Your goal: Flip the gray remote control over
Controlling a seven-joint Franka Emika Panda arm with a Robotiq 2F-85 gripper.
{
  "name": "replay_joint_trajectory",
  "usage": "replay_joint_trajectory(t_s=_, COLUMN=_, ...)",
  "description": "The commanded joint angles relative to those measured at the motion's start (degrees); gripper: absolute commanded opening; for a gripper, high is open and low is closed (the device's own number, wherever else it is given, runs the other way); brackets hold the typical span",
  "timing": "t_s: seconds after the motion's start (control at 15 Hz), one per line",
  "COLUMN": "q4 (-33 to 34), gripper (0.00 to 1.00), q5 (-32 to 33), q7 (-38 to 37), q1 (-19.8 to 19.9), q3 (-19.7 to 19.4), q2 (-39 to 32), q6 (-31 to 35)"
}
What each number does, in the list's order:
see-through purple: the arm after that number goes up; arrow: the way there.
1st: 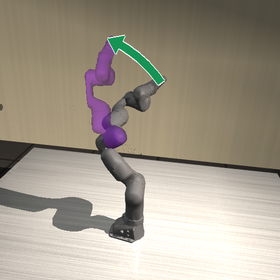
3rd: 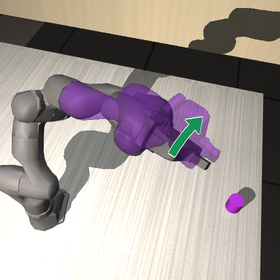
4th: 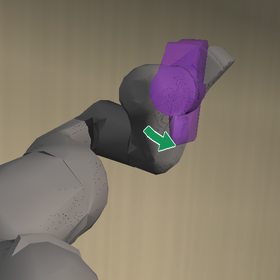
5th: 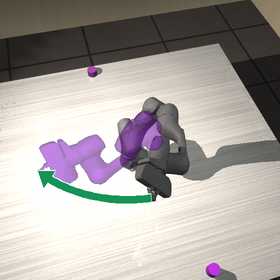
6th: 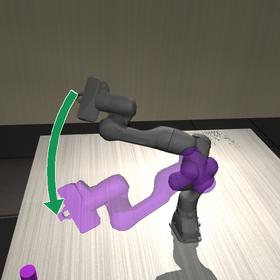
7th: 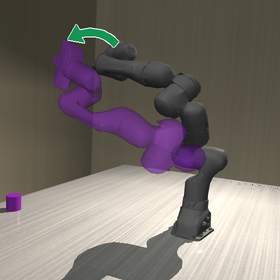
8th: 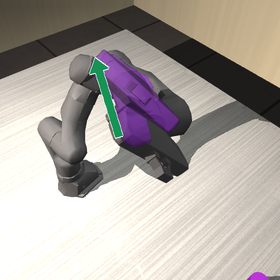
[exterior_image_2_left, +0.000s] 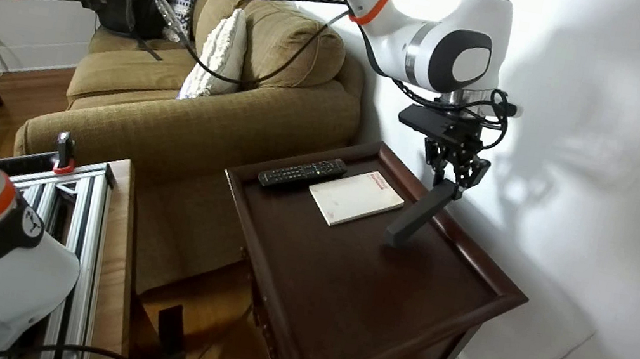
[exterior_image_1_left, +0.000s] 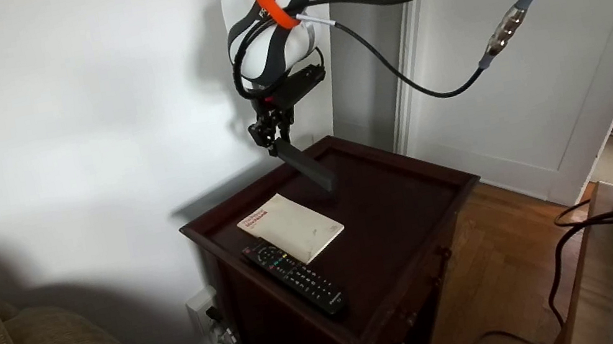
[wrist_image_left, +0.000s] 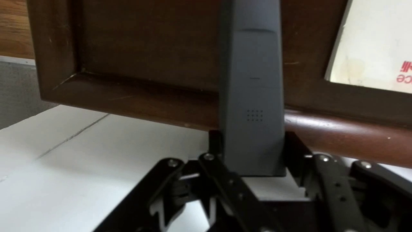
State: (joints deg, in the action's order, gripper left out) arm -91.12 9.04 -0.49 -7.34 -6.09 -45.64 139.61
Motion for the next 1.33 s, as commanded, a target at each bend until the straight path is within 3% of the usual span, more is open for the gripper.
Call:
replay_joint_trajectory(t_s=0.0, q4=-13.7, gripper=0.26, q5=4.4, q7=-1.6, q1=-1.4, q3=-0.4, q2=8.9, q6=9.8)
replay_joint_trajectory(t_s=0.13, q4=-19.4, gripper=0.26, q5=5.5, q7=-0.6, q1=-1.3, q3=0.2, q2=11.6, q6=17.9)
replay_joint_trajectory(t_s=0.4, q4=-31.6, gripper=0.26, q5=9.6, q7=-4.4, q1=-6.4, q3=-4.8, q2=16.0, q6=36.9)
replay_joint_trajectory(t_s=0.6, q4=-38.3, gripper=0.26, q5=9.1, q7=-9.3, q1=-16.3, q3=-16.3, q2=15.8, q6=52.2)
replay_joint_trajectory(t_s=0.8, q4=-43.1, gripper=0.26, q5=0.2, q7=-6.4, q1=-27.5, q3=-27.8, q2=12.1, q6=65.8)
replay_joint_trajectory(t_s=0.87, q4=-44.3, gripper=0.26, q5=-2.6, q7=-5.6, q1=-29.2, q3=-29.1, q2=11.1, q6=68.6)
replay_joint_trajectory(t_s=1.07, q4=-46.2, gripper=0.26, q5=-7.2, q7=-7.1, q1=-30.9, q3=-28.4, q2=8.8, q6=71.3)
replay_joint_trajectory(t_s=1.13, q4=-46.2, gripper=0.26, q5=-14.9, q7=0.2, q1=-26.0, q3=-21.3, q2=9.7, q6=71.9)
replay_joint_trajectory(t_s=1.27, q4=-46.2, gripper=0.26, q5=-21.4, q7=2.1, q1=-25.8, q3=-19.0, q2=8.7, q6=74.8)
